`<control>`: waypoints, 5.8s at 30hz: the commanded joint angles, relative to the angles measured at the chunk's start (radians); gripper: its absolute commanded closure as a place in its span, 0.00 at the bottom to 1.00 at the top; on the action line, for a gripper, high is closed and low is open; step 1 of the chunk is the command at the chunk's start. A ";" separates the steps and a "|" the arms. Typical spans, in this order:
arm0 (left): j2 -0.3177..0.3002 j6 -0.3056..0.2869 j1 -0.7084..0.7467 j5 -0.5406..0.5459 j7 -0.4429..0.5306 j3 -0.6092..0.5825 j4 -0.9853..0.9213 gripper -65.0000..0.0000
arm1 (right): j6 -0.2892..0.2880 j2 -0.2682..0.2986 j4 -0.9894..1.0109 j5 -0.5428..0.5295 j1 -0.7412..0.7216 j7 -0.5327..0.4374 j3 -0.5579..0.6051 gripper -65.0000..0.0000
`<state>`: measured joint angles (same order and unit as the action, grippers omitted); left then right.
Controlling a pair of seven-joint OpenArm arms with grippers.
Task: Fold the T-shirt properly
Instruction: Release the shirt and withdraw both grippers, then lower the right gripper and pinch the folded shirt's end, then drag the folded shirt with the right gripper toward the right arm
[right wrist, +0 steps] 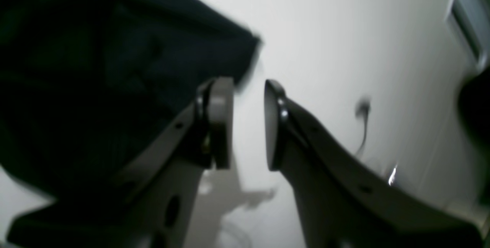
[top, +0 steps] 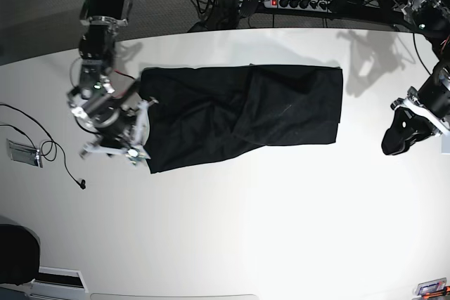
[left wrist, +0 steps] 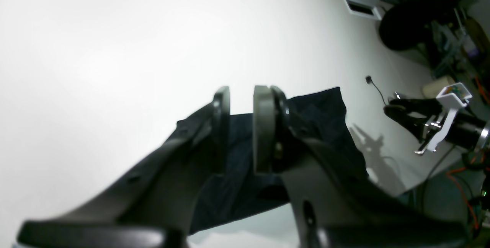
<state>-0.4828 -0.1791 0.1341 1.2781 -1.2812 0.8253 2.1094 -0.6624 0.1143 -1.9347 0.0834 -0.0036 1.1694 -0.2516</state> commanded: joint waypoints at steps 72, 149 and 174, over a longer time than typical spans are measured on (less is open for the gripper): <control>-0.038 -0.178 0.057 0.013 -0.018 0.137 0.013 0.78 | 0.293 -0.238 0.159 -0.360 -0.105 0.227 -0.464 0.26; -0.035 -0.178 0.058 0.013 -0.018 0.139 0.013 0.78 | 0.298 -0.161 0.358 -0.500 -0.048 0.174 -0.185 1.00; -0.035 -0.179 0.051 0.015 -0.018 0.130 0.012 0.78 | 0.298 -0.106 0.358 -0.498 -0.112 0.177 -0.231 1.00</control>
<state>-0.4988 -0.3561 0.1940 1.2789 -1.3247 0.9516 2.1117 -0.3622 0.0002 -1.5570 -0.3962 -0.0948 1.3640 -0.4824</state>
